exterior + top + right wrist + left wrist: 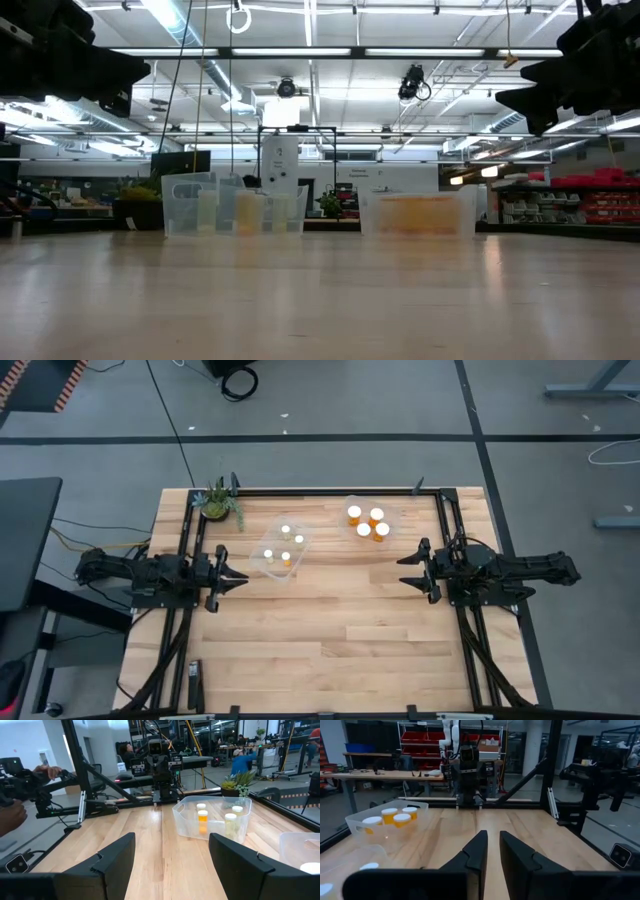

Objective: Pick and place medicine bottles into bin by pill shape (circle, oval)
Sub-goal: Return to Home Position

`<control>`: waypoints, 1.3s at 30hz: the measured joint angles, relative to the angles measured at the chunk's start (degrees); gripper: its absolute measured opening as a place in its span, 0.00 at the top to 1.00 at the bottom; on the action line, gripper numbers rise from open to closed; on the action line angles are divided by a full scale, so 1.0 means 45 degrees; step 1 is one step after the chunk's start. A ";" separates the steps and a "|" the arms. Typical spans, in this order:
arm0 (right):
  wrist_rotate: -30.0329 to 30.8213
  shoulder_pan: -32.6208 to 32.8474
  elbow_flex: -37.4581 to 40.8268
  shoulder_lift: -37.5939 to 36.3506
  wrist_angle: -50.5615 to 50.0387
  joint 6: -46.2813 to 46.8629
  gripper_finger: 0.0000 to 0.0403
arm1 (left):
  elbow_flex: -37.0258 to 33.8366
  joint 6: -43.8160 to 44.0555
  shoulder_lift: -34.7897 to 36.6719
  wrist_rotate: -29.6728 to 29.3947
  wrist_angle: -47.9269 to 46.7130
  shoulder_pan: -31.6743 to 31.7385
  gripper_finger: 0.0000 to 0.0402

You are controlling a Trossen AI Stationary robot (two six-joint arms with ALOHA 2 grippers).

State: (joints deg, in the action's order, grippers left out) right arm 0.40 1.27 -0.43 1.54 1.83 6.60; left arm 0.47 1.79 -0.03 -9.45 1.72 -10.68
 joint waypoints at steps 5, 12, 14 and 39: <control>0.0000 -0.0001 0.0000 0.0000 0.0000 -0.0002 0.35 | 0.0000 0.0082 -0.0006 -0.0015 0.0030 0.0001 0.87; 0.0000 -0.0002 0.0000 0.0000 0.0000 -0.0002 0.35 | -0.0005 -0.0781 -0.0073 -0.0032 0.0044 -0.0015 0.86; 0.0000 0.0000 0.0000 0.0000 0.0000 -0.0002 0.35 | -0.0005 -0.1489 -0.0073 -0.0034 0.0177 -0.0068 0.85; -0.0002 -0.0002 0.0000 0.0000 0.0000 0.0001 0.35 | -0.0015 -0.1881 -0.0073 -0.0034 0.0534 -0.0277 0.85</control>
State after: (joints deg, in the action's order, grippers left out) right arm 0.39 1.26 -0.43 1.54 1.83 6.60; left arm 0.40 -6.68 -0.36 -9.61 4.12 -11.92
